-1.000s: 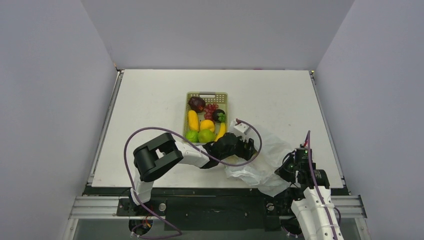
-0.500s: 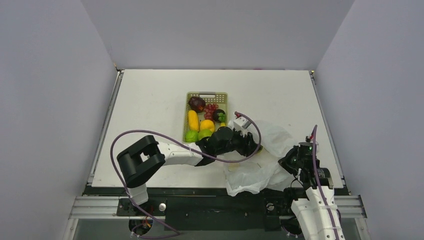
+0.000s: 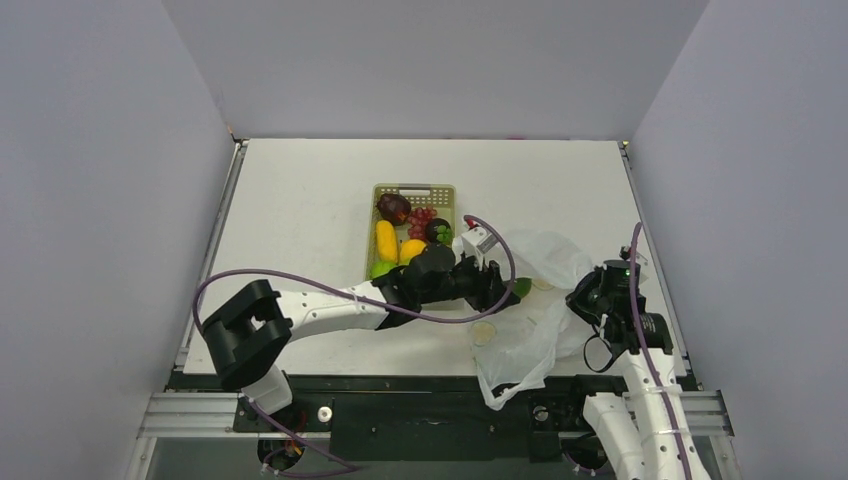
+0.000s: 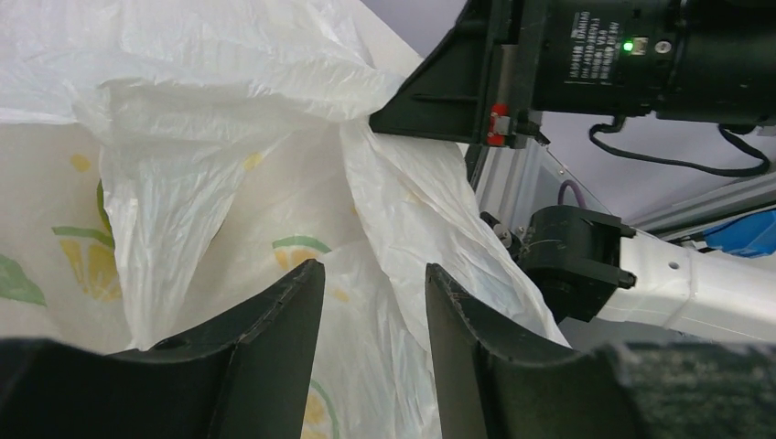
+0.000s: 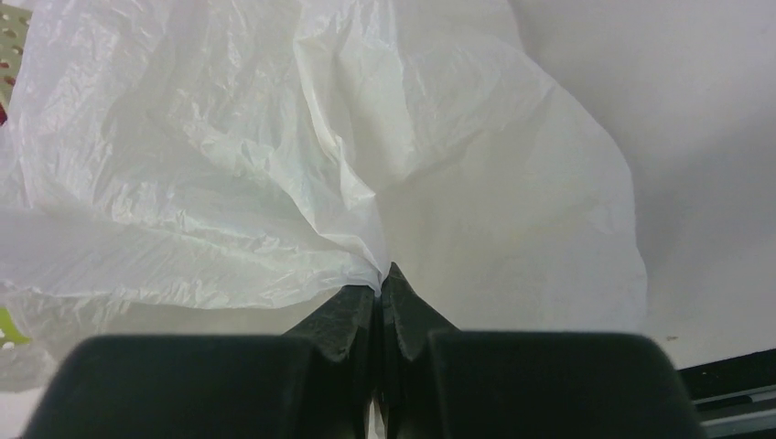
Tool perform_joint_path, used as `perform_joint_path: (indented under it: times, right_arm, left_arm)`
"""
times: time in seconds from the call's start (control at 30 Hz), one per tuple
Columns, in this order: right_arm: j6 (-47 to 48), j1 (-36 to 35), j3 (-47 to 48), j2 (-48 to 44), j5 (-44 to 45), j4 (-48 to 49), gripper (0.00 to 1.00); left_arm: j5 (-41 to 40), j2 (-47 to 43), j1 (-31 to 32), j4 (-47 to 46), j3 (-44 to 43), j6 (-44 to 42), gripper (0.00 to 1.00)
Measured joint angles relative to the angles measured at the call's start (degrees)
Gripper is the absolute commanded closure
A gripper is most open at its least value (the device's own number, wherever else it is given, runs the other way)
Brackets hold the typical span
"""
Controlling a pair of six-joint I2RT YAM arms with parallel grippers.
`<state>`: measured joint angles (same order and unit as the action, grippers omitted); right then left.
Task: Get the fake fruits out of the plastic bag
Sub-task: Adjust the plastic bag at the center of the board, then take out the fake fruit from the plastic bag.
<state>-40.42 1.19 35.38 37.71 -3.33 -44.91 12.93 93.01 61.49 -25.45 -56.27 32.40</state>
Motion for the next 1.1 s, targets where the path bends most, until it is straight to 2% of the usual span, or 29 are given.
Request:
perform_joint_path:
  times: [0.17, 0.3, 0.43, 0.5, 0.57, 0.7, 0.9, 1.1]
  right_arm:
    - [0.6, 0.0, -1.7, -1.9, -3.1, 0.3, 1.0]
    - [0.8, 0.0, -2.1, -2.7, -4.2, 0.2, 1.0]
    - [1.2, 0.0, -2.1, -2.5, -4.9, 0.2, 1.0]
    - [1.4, 0.0, -2.1, -2.4, -5.1, 0.2, 1.0]
    - [1.7, 0.0, -2.1, -1.9, -5.2, 0.2, 1.0]
    - [2.2, 0.0, -2.1, -0.7, -5.9, 0.0, 1.0]
    - [2.7, 0.0, -2.1, 0.2, -6.2, -0.2, 1.0]
    - [3.6, 0.0, -2.1, 0.9, -7.0, -0.2, 1.0]
  left_arm:
    - [-3.1, 4.6, 0.2, 0.5, -1.9, -0.7, 0.55]
    - [-9.6, 10.0, 1.6, 0.4, -3.1, -2.0, 0.51]
    - [-18.2, 14.2, 3.8, 0.7, -3.9, -3.7, 0.36]
    - [-22.9, 16.0, 4.8, 0.5, -5.0, -4.7, 0.23]
    - [-27.3, 17.7, 5.4, 0.0, -6.4, -5.8, 0.15]
    - [-34.6, 20.6, 6.1, -2.2, -8.6, -8.2, 0.03]
    - [-42.3, 23.2, 6.6, -7.4, -10.1, -12.7, 0.03]
    - [-45.3, 29.8, 6.8, -17.5, -13.6, -17.6, 0.03]
